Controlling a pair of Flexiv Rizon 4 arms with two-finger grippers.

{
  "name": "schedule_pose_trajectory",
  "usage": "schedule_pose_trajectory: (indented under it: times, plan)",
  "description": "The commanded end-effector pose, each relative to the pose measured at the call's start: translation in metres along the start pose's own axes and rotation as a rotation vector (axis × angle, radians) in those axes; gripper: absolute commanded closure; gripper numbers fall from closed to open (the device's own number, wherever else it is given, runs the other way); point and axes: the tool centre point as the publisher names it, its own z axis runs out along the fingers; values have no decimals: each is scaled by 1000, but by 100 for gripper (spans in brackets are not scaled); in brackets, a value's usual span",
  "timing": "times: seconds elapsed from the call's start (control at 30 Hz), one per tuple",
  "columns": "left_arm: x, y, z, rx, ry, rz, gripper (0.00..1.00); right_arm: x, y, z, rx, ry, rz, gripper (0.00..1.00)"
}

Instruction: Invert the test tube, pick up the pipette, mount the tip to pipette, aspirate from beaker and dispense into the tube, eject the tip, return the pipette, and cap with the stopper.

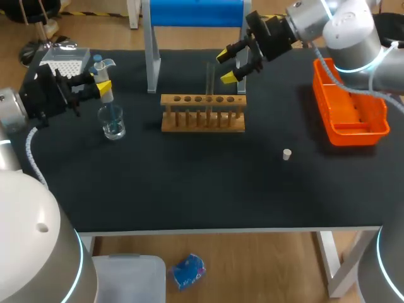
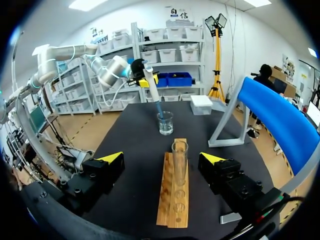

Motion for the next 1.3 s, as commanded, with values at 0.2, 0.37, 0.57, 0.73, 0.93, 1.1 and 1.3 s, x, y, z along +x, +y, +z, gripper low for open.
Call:
schedule_pose_trajectory:
  times: [0.2, 0.37, 0.57, 0.73, 0.93, 1.1, 1.3]
  plan:
    - [0, -1, 0, -1, -1, 0, 100, 13, -2, -2, 30, -61, -19, 0]
    - [0, -1, 0, -1, -1, 0, 100, 13, -2, -2, 30, -61, -19, 0]
    - [0, -1, 0, -1, -1, 0, 100, 13, -2, -2, 30, -61, -19, 0]
    - [0, -1, 0, -1, -1, 0, 100, 13, -2, -2, 30, -61, -19, 0]
    - [0, -1, 0, -1, -1, 0, 100, 13, -2, -2, 30, -61, -19, 0]
    - [-1, 0, -1, -6, 1, -3, 100, 13, -2, -2, 30, -61, -19, 0]
    - [-3, -3, -2, -14, -4, -25, 100, 13, -2, -2, 30, -61, -19, 0]
